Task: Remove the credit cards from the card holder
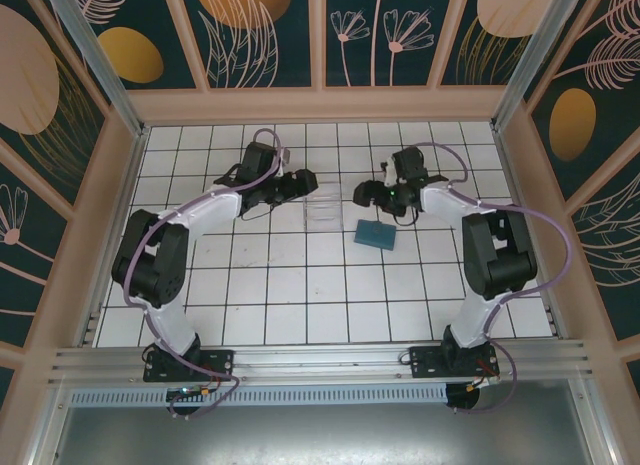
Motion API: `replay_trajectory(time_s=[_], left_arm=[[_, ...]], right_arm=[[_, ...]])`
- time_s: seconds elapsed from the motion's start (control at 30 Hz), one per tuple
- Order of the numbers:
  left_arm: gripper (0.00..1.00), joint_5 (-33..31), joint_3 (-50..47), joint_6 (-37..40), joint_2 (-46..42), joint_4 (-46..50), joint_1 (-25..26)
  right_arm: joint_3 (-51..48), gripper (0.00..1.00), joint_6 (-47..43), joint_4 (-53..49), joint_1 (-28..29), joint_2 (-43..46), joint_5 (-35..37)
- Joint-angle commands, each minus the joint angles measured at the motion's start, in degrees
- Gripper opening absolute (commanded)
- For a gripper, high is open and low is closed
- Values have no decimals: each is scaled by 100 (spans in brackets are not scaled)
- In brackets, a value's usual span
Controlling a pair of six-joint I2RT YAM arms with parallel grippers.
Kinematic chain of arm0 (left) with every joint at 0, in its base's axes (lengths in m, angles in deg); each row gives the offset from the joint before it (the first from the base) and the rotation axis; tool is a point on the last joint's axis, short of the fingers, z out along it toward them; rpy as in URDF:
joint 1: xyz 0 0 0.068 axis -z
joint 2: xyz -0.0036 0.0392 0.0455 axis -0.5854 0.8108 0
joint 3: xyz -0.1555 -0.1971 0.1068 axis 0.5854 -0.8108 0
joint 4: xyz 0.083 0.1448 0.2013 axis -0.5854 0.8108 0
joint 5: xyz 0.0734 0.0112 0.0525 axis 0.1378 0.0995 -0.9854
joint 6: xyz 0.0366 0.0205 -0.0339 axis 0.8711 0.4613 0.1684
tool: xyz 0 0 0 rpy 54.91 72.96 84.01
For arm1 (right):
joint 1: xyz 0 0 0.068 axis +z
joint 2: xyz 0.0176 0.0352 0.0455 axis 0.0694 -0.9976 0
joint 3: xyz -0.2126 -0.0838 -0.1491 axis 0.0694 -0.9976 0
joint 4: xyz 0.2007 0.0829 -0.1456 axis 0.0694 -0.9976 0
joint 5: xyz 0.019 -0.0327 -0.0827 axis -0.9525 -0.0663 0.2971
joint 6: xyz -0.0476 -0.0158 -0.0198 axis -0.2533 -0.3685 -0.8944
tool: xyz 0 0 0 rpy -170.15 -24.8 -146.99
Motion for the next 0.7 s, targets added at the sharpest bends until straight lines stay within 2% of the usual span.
replay_trajectory(time_s=[0.0, 0.23, 0.4, 0.67], left_arm=[[81, -152, -213, 142, -241, 177, 17], [81, -191, -502, 174, -591, 185, 17], [80, -287, -802, 164, -830, 271, 22], [79, -318, -1402, 143, -999, 150, 25]], right_arm=[[-380, 85, -226, -136, 41, 174, -114], [-971, 83, -15, -55, 290, 544, -64], [-1253, 82, 294, -176, 801, 886, 224], [-723, 76, 413, -946, 1412, 601, 2178]])
